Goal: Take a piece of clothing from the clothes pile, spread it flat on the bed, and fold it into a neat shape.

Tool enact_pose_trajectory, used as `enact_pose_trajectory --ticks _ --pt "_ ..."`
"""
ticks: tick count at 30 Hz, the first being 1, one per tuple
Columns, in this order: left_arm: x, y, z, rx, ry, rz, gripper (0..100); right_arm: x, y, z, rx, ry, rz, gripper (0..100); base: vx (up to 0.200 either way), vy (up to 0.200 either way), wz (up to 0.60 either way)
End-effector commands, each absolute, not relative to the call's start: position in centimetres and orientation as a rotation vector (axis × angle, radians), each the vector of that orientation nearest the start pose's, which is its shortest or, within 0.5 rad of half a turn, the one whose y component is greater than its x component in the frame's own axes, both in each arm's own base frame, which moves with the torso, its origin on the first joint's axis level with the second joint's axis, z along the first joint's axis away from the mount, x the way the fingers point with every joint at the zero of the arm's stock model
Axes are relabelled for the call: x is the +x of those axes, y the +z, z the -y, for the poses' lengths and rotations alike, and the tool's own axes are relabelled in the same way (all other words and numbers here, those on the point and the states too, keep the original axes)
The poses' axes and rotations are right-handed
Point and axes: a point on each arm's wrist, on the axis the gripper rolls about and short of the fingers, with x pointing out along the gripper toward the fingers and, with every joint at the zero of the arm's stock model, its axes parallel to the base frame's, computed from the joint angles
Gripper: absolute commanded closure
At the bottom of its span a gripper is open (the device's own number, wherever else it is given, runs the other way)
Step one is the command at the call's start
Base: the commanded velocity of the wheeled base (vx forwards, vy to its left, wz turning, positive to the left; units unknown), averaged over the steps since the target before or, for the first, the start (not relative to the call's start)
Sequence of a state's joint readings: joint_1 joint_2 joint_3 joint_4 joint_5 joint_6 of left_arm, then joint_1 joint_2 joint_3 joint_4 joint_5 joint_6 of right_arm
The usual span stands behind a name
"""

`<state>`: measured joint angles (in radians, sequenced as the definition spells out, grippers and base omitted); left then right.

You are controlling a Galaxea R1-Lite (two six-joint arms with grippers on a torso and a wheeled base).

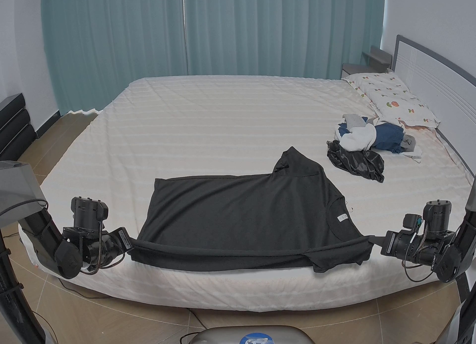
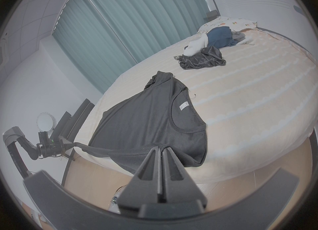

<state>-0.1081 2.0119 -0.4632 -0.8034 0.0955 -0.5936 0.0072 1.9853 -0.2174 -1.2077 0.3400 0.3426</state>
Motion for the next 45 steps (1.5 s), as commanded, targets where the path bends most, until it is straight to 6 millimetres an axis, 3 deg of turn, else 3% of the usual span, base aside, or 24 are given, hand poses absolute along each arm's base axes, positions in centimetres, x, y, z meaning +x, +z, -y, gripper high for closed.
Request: enact_pose_trajectory --ticks 1,12,13,32,42,45 --pt "27.7 3.5 2.8 -0.489 0.209 -0.724 100 24.6 3.6 -0.9 0.422 0.242 -0.605 100 0.0 0.0 0.0" --pt "29.2 3.8 2.9 -0.482 0.217 -0.758 100 25.4 2.9 -1.0 0.423 0.24 -0.618 100 0.0 0.0 0.0" --pt "30.5 3.1 3.1 -0.484 0.219 -0.773 100 26.8 2.1 -1.0 0.424 0.236 -0.622 100 0.0 0.0 0.0" --pt "35.5 0.3 3.8 -0.5 0.235 -0.801 100 32.4 -1.7 -1.0 0.417 0.208 -0.628 100 0.0 0.0 0.0" --pt "35.9 1.0 3.8 -0.602 0.275 -0.768 100 33.3 -1.3 -1.0 0.413 0.22 -0.583 100 0.0 0.0 0.0" --pt "35.0 2.7 3.5 -0.611 0.268 -0.74 100 32.9 -0.4 -1.0 0.413 0.224 -0.564 100 0.0 0.0 0.0"
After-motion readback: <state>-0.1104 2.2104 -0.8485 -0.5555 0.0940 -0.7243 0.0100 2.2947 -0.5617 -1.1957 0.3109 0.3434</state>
